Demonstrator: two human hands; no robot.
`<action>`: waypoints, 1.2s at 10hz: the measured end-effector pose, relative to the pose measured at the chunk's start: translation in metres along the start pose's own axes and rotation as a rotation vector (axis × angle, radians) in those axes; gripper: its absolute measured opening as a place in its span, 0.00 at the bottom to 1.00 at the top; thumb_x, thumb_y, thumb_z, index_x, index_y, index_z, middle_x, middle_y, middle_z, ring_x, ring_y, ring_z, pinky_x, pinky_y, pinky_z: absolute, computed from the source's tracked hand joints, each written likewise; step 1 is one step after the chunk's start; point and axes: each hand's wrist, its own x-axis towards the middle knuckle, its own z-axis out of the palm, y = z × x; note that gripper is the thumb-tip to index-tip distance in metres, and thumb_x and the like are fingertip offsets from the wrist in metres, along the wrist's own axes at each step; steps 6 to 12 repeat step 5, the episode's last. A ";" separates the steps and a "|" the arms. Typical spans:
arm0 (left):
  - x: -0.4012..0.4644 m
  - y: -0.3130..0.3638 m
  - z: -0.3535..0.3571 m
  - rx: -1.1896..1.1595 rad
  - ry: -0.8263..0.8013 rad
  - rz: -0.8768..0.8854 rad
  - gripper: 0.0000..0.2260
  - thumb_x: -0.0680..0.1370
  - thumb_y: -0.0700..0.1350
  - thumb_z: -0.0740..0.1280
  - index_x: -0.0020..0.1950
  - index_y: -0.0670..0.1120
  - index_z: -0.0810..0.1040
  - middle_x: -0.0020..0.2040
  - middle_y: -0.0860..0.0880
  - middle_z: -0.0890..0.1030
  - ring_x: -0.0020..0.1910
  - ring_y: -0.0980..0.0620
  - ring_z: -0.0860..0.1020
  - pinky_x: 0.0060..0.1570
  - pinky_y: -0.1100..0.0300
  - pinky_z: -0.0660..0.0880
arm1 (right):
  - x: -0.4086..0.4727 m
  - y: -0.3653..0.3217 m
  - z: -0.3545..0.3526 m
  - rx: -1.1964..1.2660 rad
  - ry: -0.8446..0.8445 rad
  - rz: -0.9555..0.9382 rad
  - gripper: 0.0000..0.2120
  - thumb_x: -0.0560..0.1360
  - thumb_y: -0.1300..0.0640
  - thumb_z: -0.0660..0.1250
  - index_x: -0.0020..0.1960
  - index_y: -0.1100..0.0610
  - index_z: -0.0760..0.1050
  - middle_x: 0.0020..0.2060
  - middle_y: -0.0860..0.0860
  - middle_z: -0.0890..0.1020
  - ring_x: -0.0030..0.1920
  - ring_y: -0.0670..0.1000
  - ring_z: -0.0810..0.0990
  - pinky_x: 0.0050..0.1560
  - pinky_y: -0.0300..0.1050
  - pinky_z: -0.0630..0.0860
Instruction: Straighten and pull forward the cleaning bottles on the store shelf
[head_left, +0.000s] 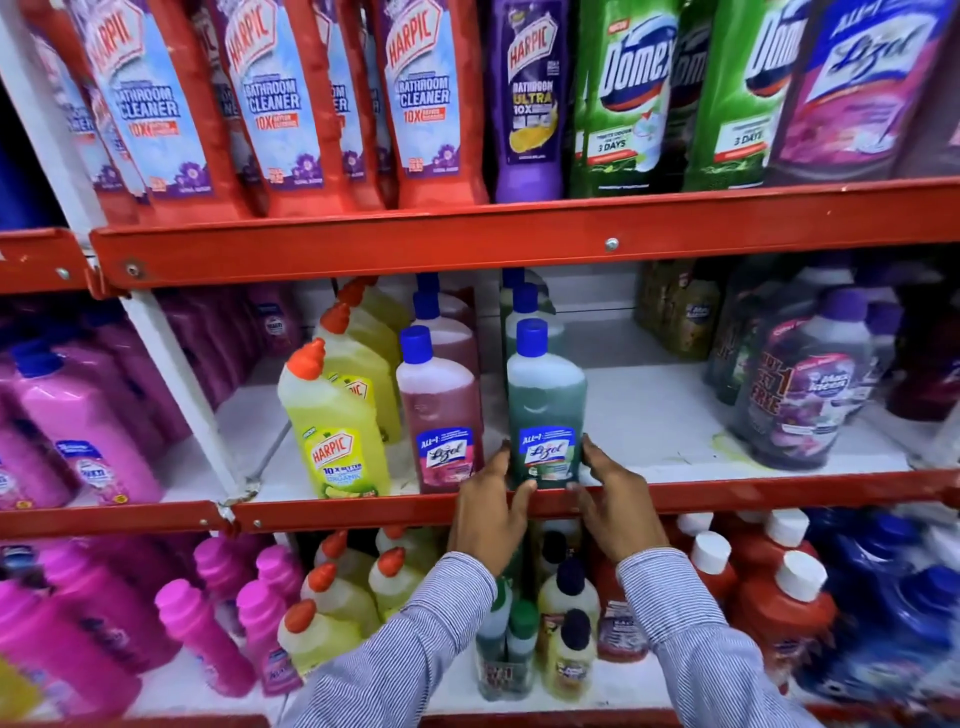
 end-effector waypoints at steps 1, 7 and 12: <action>0.001 0.003 0.003 0.012 0.029 -0.053 0.22 0.76 0.52 0.65 0.69 0.47 0.74 0.59 0.46 0.84 0.55 0.45 0.82 0.58 0.54 0.77 | -0.001 0.000 -0.002 0.018 -0.010 -0.020 0.29 0.74 0.64 0.67 0.73 0.53 0.66 0.59 0.56 0.82 0.56 0.56 0.81 0.51 0.34 0.68; 0.004 0.005 0.000 -0.016 0.011 -0.013 0.21 0.76 0.57 0.65 0.67 0.51 0.74 0.57 0.49 0.85 0.54 0.50 0.83 0.57 0.51 0.79 | 0.001 0.012 -0.001 0.097 0.004 0.003 0.29 0.73 0.64 0.69 0.71 0.53 0.68 0.61 0.53 0.81 0.61 0.53 0.80 0.61 0.37 0.70; 0.004 0.005 0.000 -0.016 0.011 -0.013 0.21 0.76 0.57 0.65 0.67 0.51 0.74 0.57 0.49 0.85 0.54 0.50 0.83 0.57 0.51 0.79 | 0.001 0.012 -0.001 0.097 0.004 0.003 0.29 0.73 0.64 0.69 0.71 0.53 0.68 0.61 0.53 0.81 0.61 0.53 0.80 0.61 0.37 0.70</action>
